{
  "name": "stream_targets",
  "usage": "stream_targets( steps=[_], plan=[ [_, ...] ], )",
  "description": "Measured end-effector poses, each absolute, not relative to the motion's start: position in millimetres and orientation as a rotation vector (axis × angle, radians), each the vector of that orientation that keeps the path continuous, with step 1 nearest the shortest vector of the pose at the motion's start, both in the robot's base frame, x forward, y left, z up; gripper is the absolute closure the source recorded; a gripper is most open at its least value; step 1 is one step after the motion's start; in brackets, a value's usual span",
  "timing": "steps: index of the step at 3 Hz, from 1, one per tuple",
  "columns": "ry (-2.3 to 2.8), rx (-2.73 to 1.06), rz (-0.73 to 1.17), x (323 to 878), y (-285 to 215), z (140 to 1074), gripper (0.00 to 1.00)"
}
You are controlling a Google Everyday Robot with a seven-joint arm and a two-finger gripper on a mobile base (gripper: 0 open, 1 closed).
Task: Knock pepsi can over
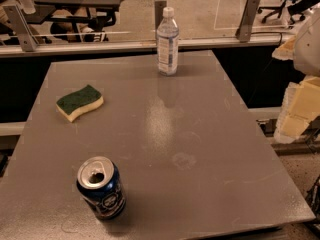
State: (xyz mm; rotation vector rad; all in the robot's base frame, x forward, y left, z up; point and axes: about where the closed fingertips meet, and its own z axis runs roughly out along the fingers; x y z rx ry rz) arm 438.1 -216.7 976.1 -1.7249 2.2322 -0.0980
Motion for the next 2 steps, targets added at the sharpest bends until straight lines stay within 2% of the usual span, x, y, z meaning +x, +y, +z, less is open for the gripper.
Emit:
stream_targets(
  steps=[1,2],
  plan=[
    [2.229,-1.724,-0.099,438.3,-216.1,976.8,0.00],
    [2.152,-1.758,-0.018,440.6,-190.0,974.5,0.00]
  ],
)
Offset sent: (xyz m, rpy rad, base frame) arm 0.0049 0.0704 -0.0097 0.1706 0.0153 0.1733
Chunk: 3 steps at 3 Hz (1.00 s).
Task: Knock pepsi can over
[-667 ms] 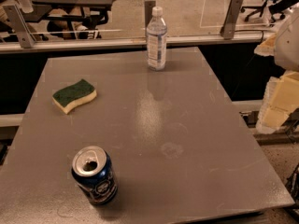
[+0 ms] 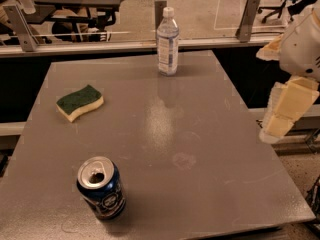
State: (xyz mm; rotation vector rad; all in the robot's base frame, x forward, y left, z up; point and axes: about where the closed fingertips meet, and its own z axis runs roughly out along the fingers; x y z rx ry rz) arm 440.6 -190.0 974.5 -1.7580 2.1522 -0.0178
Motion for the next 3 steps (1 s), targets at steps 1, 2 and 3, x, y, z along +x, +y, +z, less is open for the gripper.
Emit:
stream_targets(
  steps=[1,2,3],
  plan=[
    [2.012,-1.826,0.113,433.5,-145.5,968.9,0.00],
    [1.869,-1.907,0.263,415.3,-97.4,956.8,0.00],
    [1.714,-1.989,0.418,390.1,-39.5,937.7,0.00]
  ],
)
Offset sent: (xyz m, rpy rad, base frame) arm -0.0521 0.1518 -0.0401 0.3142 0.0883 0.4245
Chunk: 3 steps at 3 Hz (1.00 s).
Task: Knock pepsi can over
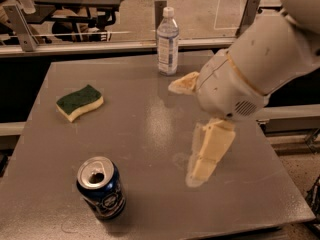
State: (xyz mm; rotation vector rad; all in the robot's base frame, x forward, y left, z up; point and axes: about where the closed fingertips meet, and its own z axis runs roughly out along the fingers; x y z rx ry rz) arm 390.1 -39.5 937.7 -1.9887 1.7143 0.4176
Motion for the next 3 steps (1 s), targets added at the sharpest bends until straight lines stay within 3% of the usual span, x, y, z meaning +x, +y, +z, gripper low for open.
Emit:
stream_targets(
  steps=[3],
  plan=[
    [1.522,-2.041,0.626,356.9,57.4,890.2,0.00]
  ],
)
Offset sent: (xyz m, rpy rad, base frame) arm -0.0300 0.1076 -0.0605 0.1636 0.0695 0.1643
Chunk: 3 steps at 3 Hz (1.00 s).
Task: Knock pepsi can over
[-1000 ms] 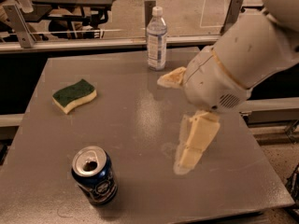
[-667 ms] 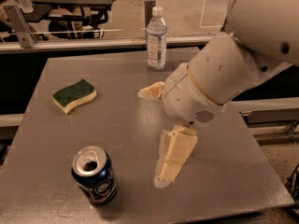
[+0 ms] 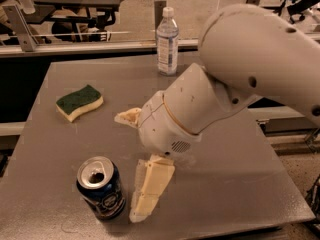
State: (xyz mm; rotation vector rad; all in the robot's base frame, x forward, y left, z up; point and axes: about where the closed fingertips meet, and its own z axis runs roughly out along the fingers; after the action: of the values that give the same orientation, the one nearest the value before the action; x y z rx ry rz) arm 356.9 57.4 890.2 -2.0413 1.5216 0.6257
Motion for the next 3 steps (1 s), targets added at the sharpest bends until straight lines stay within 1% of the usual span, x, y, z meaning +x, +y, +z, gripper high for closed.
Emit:
stream_targets(
  steps=[1,2,3],
  plan=[
    [1.470,-2.064,0.686,342.3,78.1,884.2,0.00],
    [1.437,-2.075,0.726,334.2,90.6,881.9,0.12],
    [1.413,-2.077,0.764,328.4,98.0,883.9,0.33]
  ],
)
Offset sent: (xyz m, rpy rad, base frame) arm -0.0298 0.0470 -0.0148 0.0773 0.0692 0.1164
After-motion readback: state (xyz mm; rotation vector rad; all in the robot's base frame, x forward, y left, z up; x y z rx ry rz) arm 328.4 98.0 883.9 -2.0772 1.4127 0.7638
